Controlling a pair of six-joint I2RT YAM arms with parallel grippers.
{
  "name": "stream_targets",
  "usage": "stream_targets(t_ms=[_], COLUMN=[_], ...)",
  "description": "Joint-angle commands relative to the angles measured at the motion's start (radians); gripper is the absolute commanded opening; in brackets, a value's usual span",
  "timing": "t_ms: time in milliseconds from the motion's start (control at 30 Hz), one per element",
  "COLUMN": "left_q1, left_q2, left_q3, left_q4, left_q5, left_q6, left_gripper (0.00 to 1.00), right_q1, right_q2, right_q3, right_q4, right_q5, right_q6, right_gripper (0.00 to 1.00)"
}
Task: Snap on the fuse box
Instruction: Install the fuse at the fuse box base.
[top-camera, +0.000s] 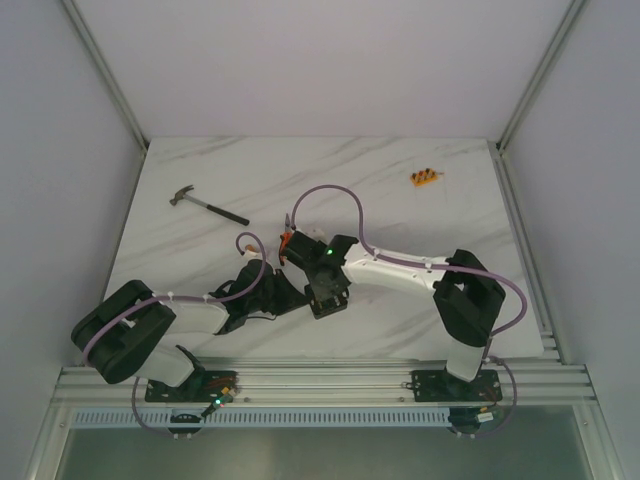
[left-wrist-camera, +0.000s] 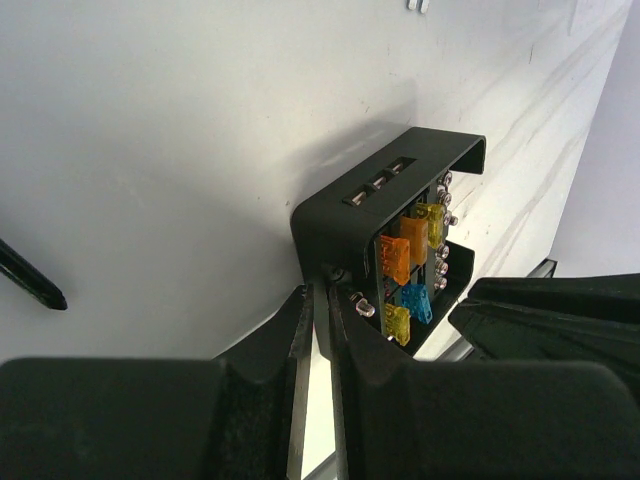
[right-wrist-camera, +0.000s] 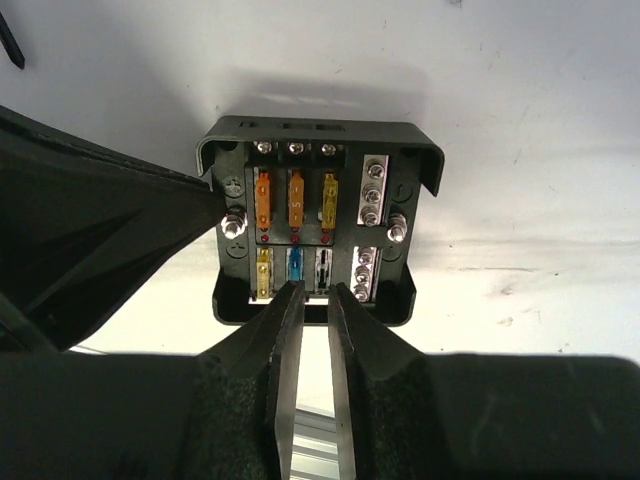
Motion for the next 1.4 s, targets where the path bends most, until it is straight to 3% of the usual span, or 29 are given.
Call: stream_targets(t_ms=[0, 533, 700, 800, 1367], left_q1=[-0.007, -0.008, -0.007, -0.008, -0.007], left_q2=[0.024, 0.03, 0.031, 0.03, 0.04], left_q3=[-0.018, -0.017, -0.017, -0.017, -0.014], left_q4=[-0.07, -0.067, -0.066, -0.068, -0.067], left_q5=[-0.025, -0.021, -0.022, -0.021, -0.02], left_q6=[0.003, 0.004, 0.003, 0.003, -0.002], left_gripper=[0.21, 0.21, 0.2, 0.2, 0.2], right_q1=[-0.007, -0.012, -0.012, -0.012, 0.043], right_q2=[-0.002, 0.044, 0.055, 0.062, 0.233], right_q3=[-0.012, -0.044, -0.043, -0.049, -0.244], right_q4=[0.02, 0.012, 0.013, 0.013, 0.024], right_q5=[-0.021, -0.06, -0.064, -0.074, -0.173], right_q6=[0.019, 0.022, 0.016, 0.011, -0.028], right_gripper=[0.22, 0.19, 0.12, 0.0, 0.0])
